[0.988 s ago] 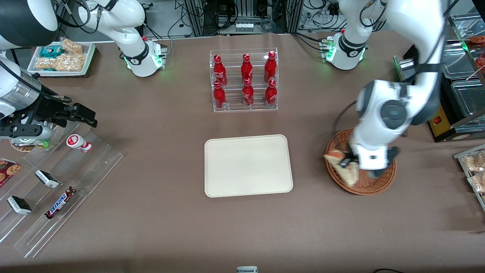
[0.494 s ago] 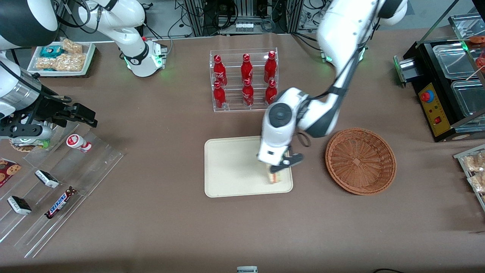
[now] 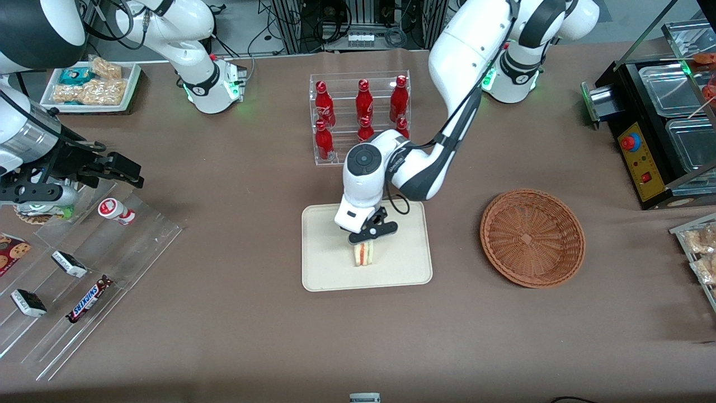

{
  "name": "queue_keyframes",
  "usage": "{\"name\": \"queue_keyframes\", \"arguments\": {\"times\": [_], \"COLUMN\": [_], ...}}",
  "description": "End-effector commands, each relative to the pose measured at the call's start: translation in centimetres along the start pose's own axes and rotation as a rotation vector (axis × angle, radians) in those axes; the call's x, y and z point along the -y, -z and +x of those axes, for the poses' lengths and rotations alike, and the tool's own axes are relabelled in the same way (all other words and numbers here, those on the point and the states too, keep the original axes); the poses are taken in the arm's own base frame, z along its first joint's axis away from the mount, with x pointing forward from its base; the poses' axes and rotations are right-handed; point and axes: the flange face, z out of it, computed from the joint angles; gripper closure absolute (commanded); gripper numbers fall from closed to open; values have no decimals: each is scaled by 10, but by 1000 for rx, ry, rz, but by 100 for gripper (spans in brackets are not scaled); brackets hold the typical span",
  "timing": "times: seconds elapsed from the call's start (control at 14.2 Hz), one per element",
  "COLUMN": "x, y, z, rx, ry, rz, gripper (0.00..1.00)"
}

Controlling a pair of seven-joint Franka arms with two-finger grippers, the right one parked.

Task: Place sandwich from basket to tray
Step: 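Carry the sandwich over the cream tray and lower it onto the tray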

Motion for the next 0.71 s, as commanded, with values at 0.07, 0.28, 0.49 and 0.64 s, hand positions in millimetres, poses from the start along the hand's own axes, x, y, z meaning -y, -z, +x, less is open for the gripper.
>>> {"name": "queue_keyframes", "arguments": {"times": [0.07,0.28,0.49,0.64], "x": [-3,1,23,55], "y": [11,75,141,185], "z": [7,22,47,75], "rx": [-41,-77,-71,-52], "ry": [-3,-23,12,-30], "rz": [-6,6,38,65], "gripper": [0,0,0,0]}}
